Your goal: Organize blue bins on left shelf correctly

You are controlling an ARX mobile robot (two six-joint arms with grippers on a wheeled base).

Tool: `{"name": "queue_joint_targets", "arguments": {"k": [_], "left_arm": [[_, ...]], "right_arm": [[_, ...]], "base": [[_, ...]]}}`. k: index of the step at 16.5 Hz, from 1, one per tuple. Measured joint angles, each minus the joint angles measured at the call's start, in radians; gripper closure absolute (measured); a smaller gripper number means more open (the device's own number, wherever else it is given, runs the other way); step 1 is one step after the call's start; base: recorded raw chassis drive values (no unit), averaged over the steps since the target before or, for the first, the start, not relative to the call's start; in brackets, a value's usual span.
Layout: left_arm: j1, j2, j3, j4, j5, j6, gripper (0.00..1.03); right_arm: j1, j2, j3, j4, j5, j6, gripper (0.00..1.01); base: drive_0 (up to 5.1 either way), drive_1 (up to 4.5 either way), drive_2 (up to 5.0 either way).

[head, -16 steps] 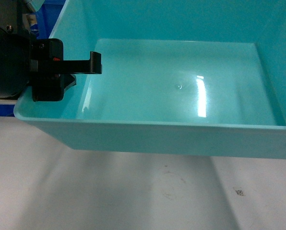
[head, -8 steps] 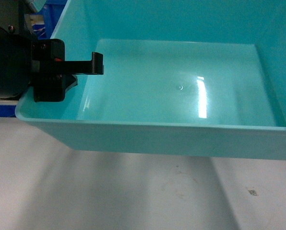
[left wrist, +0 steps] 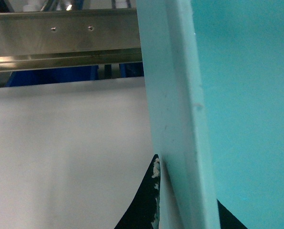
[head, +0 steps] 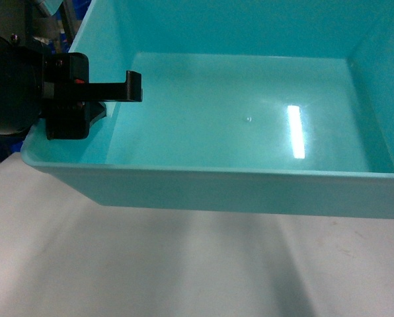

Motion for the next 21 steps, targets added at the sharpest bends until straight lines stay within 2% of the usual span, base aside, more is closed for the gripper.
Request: {"name": "queue_joint_targets", "arguments": {"k": [21], "left_arm": [[0.000,0.000,0.000,-0.002,0.000,0.002,0.97]], "right_arm": [[0.000,0.000,0.000,-0.002,0.000,0.000,0.99]], "base": [[-4.9,2.23,2.6]]}}
